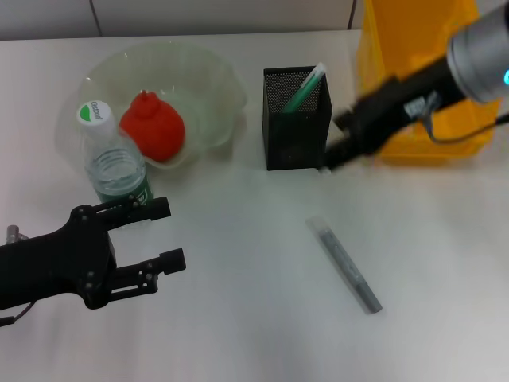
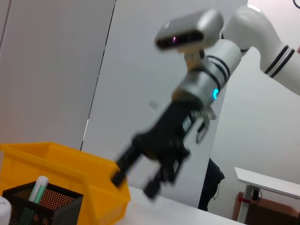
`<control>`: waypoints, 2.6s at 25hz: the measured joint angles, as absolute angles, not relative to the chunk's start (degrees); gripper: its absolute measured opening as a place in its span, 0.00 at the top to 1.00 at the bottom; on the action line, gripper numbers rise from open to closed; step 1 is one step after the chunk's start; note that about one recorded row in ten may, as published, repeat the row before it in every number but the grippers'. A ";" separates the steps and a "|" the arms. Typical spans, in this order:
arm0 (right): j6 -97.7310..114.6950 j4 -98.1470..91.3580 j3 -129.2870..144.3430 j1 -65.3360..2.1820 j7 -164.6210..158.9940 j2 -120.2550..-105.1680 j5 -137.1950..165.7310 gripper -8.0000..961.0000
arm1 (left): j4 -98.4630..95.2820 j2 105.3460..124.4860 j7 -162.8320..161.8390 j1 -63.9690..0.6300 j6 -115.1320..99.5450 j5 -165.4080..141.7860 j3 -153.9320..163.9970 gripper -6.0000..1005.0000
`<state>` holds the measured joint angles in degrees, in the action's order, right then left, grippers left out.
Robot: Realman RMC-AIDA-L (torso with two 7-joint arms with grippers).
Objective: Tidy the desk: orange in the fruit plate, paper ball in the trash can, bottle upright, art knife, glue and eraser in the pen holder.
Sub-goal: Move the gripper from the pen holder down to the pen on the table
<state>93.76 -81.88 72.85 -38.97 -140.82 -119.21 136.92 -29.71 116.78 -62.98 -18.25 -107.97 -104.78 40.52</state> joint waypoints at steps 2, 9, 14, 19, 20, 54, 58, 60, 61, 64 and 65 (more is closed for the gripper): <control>94.35 -81.05 77.25 -39.46 -143.41 -119.42 142.18 0.22 | -29.71 116.78 -62.97 -18.29 -107.82 -104.79 40.52 0.25; 87.66 -71.57 90.16 -40.45 -148.78 -119.54 145.68 0.19 | -29.79 116.95 -63.01 -18.88 -107.66 -105.01 40.88 0.25; 82.25 -67.94 94.48 -40.48 -150.10 -119.67 145.73 0.22 | -29.72 116.99 -62.95 -18.90 -107.59 -105.09 40.88 0.25; 79.67 -66.31 97.86 -40.73 -150.65 -119.75 145.48 0.27 | -29.71 116.98 -62.88 -18.70 -107.65 -105.12 40.90 0.25; 79.33 -66.14 98.46 -40.73 -150.75 -119.78 145.48 0.28 | -29.71 116.98 -62.83 -18.62 -107.67 -105.12 40.85 0.25; 79.78 -70.32 99.87 -38.31 -151.19 -119.66 145.50 0.74 | -29.70 116.97 -62.49 -18.01 -107.84 -105.11 40.51 0.25; 78.36 -69.22 101.71 -38.44 -151.19 -119.70 145.44 0.55 | -29.70 116.98 -62.45 -18.01 -107.84 -105.11 40.58 0.25; 78.30 -69.20 101.91 -38.44 -151.19 -119.72 145.41 0.55 | -29.71 116.98 -62.44 -18.01 -107.82 -105.11 40.60 0.25; 78.28 -69.21 102.09 -38.38 -151.13 -119.74 145.39 0.55 | -29.71 116.98 -62.42 -18.02 -107.79 -105.11 40.63 0.25; 78.29 -69.54 102.50 -38.19 -150.98 -119.80 145.36 0.55 | -29.71 116.98 -62.41 -18.01 -107.78 -105.11 40.63 0.25; 78.35 -69.65 102.51 -38.17 -150.95 -119.80 145.36 0.59 | -29.70 116.98 -62.40 -18.01 -107.80 -105.11 40.56 0.25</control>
<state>78.35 -69.65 102.51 -38.17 -150.95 -119.80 145.36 -29.70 116.98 -62.40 -18.01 -107.80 -105.11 40.56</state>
